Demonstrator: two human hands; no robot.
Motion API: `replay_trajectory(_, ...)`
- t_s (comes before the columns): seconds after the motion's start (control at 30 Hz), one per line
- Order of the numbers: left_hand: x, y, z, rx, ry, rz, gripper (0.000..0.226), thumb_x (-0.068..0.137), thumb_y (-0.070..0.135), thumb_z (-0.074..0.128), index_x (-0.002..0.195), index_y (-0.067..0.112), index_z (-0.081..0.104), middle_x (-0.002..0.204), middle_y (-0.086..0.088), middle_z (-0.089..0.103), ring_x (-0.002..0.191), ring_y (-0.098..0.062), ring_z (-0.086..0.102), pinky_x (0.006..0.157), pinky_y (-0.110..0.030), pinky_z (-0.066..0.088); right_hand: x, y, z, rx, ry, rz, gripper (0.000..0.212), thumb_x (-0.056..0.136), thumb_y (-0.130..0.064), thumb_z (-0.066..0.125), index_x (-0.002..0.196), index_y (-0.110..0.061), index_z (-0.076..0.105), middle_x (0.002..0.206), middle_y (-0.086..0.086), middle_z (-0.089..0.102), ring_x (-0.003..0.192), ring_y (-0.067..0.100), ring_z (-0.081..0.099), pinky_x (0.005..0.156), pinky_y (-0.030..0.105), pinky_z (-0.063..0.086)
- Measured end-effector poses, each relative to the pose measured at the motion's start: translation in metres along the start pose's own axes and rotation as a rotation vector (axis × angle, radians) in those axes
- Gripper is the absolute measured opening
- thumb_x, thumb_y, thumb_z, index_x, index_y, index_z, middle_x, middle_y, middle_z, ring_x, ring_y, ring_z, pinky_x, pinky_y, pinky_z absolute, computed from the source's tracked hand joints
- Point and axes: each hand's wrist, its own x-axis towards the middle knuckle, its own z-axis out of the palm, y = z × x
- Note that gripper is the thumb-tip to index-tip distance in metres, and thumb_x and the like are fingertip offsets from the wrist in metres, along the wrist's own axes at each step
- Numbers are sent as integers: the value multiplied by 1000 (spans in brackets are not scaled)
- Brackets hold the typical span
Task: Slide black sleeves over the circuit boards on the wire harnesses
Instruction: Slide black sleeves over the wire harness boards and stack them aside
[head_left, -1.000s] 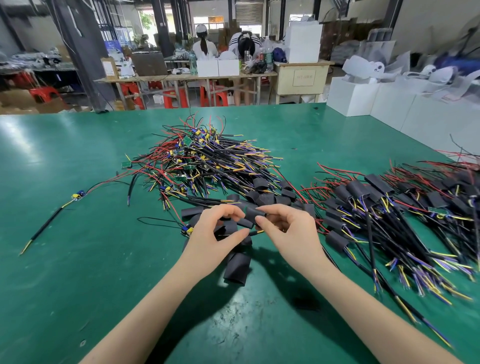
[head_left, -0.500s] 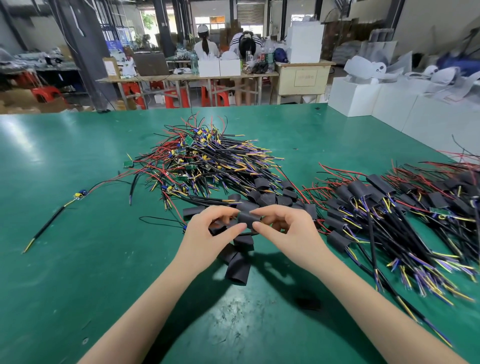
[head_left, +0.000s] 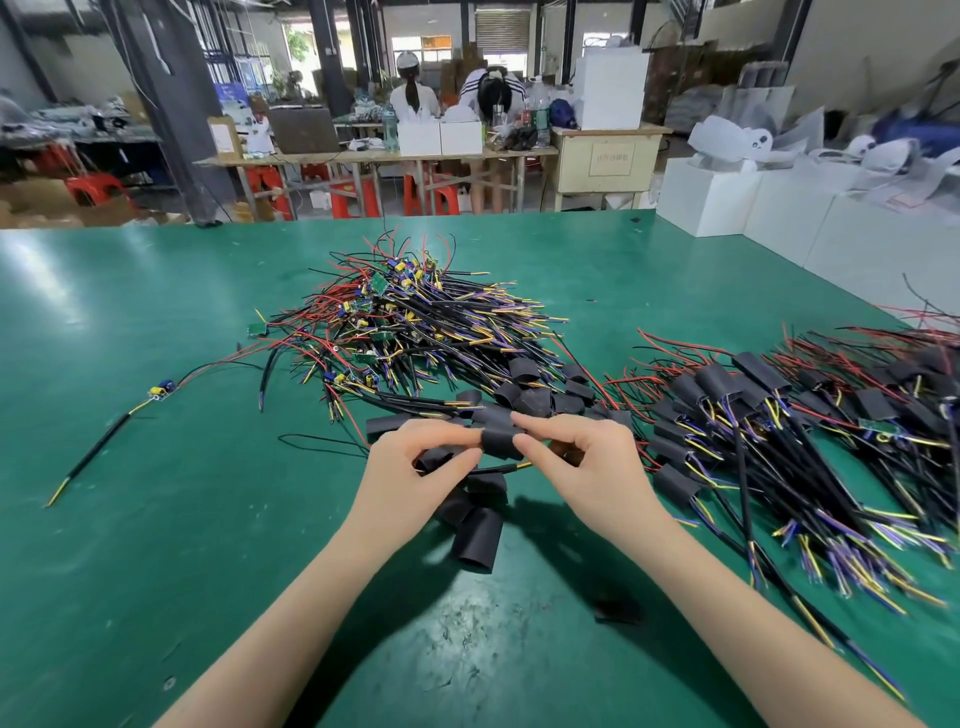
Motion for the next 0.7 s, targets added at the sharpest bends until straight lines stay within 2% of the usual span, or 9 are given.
replay_trajectory(0.1, -1, -1, 1, -6, -26, 0, 41, 77, 0, 77, 92, 37, 72, 97, 9, 73, 103, -2, 62, 95, -25, 47, 0, 0, 0, -12, -8, -1, 20, 85, -17, 72, 104, -19, 75, 75, 1, 73, 57, 10, 47, 60, 17, 38)
replay_trajectory(0.2, -1, 2, 1, -14, -48, 44, 38, 81, 3, 75, 102, 33, 72, 103, 14, 72, 108, -6, 61, 98, -30, 46, 1, -2, -4, -19, 31, -48, 20, 85, -15, 72, 104, -17, 76, 72, 2, 70, 54, 8, 44, 57, 14, 35)
replay_trajectory(0.27, 0, 5, -1, 2, 3, 96, 34, 83, 11, 71, 114, 25, 69, 110, 14, 70, 113, -11, 59, 100, -29, 44, 2, -10, -11, -55, 112, -199, 20, 85, -11, 71, 105, -12, 75, 78, 0, 70, 57, 9, 49, 61, 15, 40)
replay_trajectory(0.33, 2, 5, -6, 45, 125, 111, 41, 82, 17, 69, 123, 22, 64, 110, 13, 69, 114, -12, 57, 99, -23, 39, 3, -17, -23, -162, 253, -437, 22, 86, -9, 70, 107, -6, 72, 91, 0, 70, 71, 9, 57, 73, 16, 45)
replay_trajectory(0.4, 4, 2, -12, 64, 216, 96, 42, 83, 11, 70, 124, 20, 61, 109, 9, 69, 113, -11, 57, 101, -24, 38, 8, -15, -41, -312, 408, -622, 22, 88, -9, 68, 109, -3, 71, 104, 4, 70, 87, 13, 63, 85, 22, 49)
replay_trajectory(0.43, 5, 0, -14, 53, 225, 70, 42, 84, 5, 71, 123, 19, 61, 107, 7, 69, 112, -14, 58, 102, -29, 39, 11, -11, -52, -388, 480, -637, 22, 90, -9, 66, 110, -3, 71, 107, 5, 69, 91, 16, 65, 86, 26, 50)
replay_trajectory(0.53, 6, -3, -15, 25, 205, -7, 39, 83, -4, 67, 116, 16, 63, 102, 5, 69, 108, -18, 60, 103, -45, 42, 18, 10, -86, -599, 622, -400, 21, 90, -11, 64, 109, -8, 72, 106, 7, 71, 89, 26, 67, 80, 35, 53)
replay_trajectory(0.6, 6, -4, -14, 35, 199, -29, 38, 83, -4, 66, 114, 18, 64, 99, 6, 70, 107, -17, 61, 101, -46, 43, 18, 25, -106, -691, 615, -158, 21, 86, -11, 66, 105, -8, 74, 102, 11, 72, 87, 33, 67, 73, 40, 53)
replay_trajectory(0.7, 6, -3, -13, 55, 180, -19, 36, 83, -5, 66, 111, 18, 65, 97, 6, 70, 103, -17, 62, 99, -43, 45, 18, 37, -125, -792, 545, 82, 17, 83, -14, 67, 97, -9, 75, 97, 15, 72, 84, 38, 66, 69, 43, 52)
